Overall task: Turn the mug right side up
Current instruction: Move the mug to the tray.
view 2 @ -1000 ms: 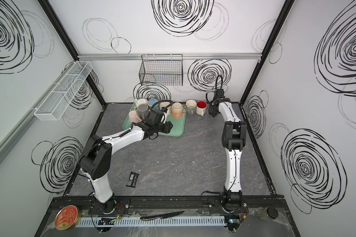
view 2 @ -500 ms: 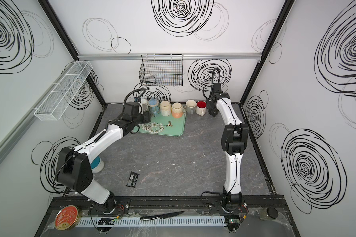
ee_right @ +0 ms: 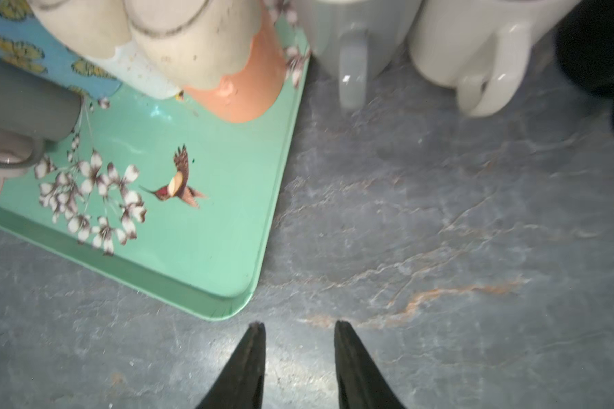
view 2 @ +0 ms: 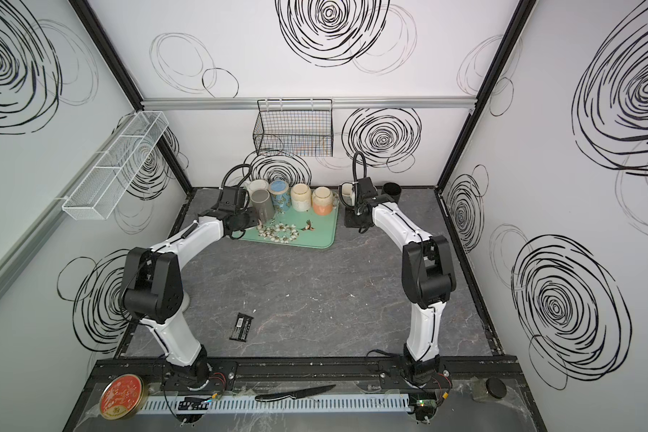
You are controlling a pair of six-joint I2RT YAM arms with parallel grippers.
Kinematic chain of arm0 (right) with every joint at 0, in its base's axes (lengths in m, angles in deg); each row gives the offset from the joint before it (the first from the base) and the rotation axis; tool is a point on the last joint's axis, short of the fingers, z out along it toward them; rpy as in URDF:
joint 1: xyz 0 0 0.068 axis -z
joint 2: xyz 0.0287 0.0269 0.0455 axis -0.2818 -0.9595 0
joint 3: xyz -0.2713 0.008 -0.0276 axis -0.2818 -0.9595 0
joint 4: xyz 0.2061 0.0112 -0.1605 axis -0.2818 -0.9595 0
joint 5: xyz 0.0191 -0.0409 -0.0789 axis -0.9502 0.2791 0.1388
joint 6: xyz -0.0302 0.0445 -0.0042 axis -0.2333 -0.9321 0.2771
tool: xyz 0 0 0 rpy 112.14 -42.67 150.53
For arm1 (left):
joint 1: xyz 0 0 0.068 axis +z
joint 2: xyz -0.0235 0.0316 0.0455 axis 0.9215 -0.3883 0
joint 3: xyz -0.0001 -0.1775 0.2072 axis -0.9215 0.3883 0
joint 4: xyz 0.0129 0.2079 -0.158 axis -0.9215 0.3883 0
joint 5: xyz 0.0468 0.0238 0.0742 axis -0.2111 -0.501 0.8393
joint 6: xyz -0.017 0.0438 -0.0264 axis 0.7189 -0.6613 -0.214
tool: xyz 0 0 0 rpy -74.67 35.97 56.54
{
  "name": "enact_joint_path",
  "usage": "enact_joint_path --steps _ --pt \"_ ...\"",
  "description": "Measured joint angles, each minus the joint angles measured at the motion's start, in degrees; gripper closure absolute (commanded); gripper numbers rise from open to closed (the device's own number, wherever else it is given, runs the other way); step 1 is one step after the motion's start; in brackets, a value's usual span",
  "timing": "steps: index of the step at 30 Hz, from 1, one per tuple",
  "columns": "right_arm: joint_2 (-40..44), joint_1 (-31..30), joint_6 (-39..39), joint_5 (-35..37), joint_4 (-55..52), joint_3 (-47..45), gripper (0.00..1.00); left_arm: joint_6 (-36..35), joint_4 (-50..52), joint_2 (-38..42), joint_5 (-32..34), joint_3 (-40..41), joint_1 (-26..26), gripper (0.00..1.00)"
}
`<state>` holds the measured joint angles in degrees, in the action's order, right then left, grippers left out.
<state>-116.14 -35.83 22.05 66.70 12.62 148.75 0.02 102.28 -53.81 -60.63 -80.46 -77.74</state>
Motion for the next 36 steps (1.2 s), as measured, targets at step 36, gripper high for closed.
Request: enact_joint_path --steps 36 --pt "4.5 -1.5 -5.9 -4.9 8.0 -10.8 0.63 -1.4 -7.9 -15.2 -5.1 -10.1 0.8 0.50"
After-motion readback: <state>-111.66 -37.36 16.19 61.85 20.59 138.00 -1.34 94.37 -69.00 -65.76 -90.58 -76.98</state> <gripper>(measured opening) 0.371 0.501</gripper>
